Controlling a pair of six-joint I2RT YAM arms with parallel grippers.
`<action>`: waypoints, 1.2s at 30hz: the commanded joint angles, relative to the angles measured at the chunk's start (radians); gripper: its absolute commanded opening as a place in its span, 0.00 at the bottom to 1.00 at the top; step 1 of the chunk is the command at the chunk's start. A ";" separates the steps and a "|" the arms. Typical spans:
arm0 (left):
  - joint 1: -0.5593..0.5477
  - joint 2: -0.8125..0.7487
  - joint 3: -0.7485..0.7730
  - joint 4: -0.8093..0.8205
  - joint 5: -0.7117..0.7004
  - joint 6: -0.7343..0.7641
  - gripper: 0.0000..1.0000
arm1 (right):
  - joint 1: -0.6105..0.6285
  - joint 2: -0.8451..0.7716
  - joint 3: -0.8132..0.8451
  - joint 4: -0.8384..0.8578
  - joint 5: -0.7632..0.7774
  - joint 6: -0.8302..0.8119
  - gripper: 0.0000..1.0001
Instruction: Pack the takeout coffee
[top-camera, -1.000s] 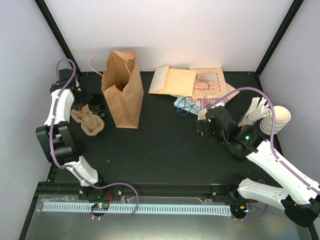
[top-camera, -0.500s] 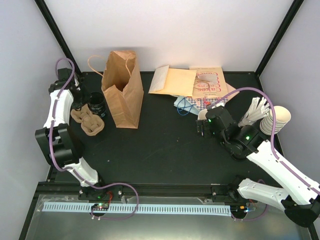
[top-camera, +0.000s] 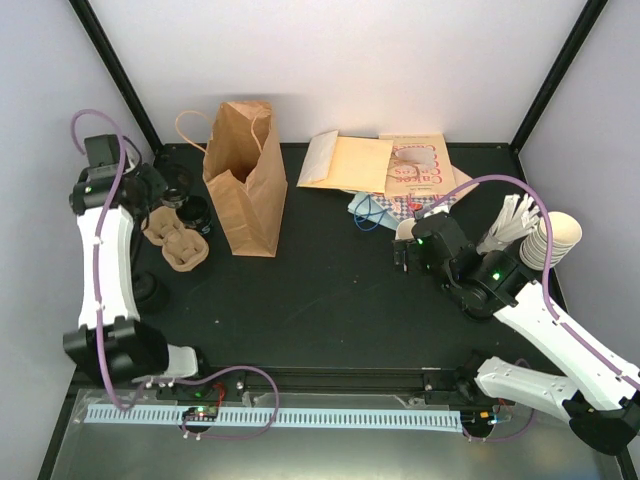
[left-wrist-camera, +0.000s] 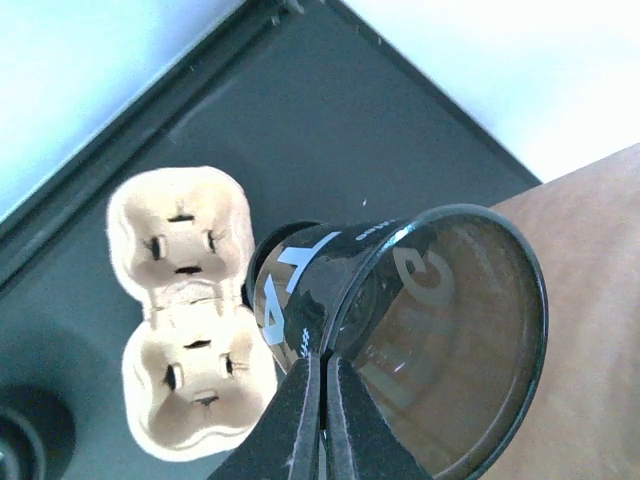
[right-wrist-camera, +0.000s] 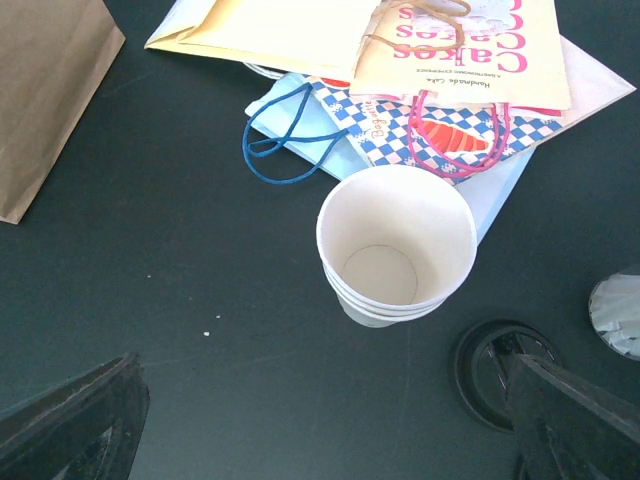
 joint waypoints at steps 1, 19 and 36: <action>0.003 -0.193 -0.057 -0.076 -0.111 -0.081 0.02 | -0.003 -0.005 0.013 0.006 0.001 -0.009 1.00; -0.222 -0.810 -0.755 -0.025 0.349 -0.344 0.02 | -0.004 0.058 0.026 0.085 -0.087 -0.038 1.00; -0.996 -0.170 -0.514 0.482 -0.032 -0.580 0.02 | -0.006 0.012 0.000 -0.003 0.089 0.078 1.00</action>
